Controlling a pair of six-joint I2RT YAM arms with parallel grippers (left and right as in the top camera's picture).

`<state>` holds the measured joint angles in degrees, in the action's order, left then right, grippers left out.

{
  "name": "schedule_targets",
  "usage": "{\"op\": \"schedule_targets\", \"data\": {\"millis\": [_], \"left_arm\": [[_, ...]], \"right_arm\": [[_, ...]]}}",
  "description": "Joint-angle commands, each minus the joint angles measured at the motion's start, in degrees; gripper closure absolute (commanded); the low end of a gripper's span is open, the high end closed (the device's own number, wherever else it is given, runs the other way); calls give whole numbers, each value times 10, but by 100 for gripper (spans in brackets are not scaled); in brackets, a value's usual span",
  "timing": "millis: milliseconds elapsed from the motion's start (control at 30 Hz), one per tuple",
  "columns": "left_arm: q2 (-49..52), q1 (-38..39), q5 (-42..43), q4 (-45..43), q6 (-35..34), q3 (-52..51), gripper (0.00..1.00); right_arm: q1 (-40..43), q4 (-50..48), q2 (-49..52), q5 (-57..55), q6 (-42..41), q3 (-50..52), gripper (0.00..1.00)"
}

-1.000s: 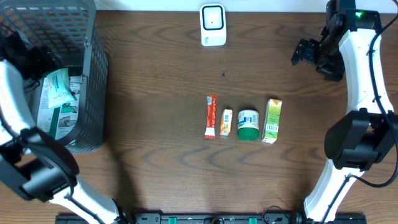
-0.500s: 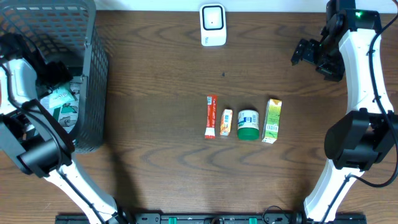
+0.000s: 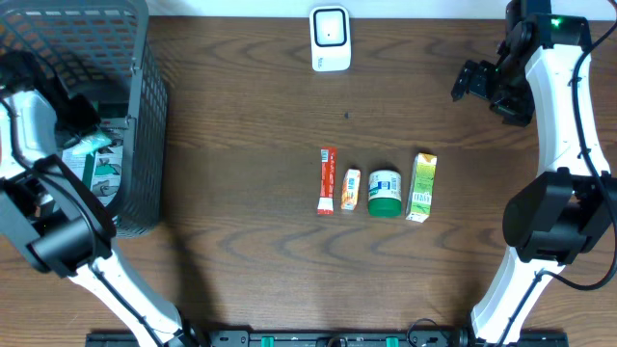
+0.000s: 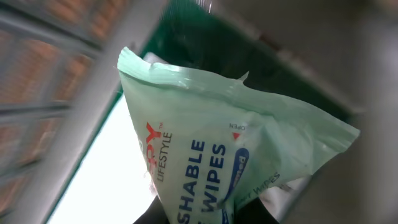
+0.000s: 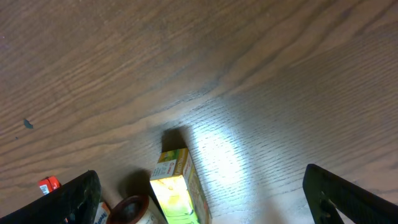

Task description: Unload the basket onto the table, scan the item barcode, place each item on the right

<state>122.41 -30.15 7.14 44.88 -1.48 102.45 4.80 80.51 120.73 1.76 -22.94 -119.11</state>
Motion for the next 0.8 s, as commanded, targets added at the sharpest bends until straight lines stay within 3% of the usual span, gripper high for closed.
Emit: {"op": "schedule_targets", "data": {"millis": [0, 167, 333, 533, 767], "left_arm": [[-131, 2, -3, -5, -24, 31, 90], [-289, 5, 5, 2, -96, 34, 90], [-407, 44, 119, 101, -102, 34, 90], [-429, 179, 168, 235, -78, -11, 90], [-382, 358, 117, 140, -84, -188, 85]], "right_arm": [[0, 0, -12, 0, 7, -8, 1], [0, 0, -12, 0, 7, -8, 1], [0, 0, -12, 0, 7, -8, 1], [0, 0, -12, 0, 7, -8, 1], [0, 0, -12, 0, 7, -8, 1]]}}
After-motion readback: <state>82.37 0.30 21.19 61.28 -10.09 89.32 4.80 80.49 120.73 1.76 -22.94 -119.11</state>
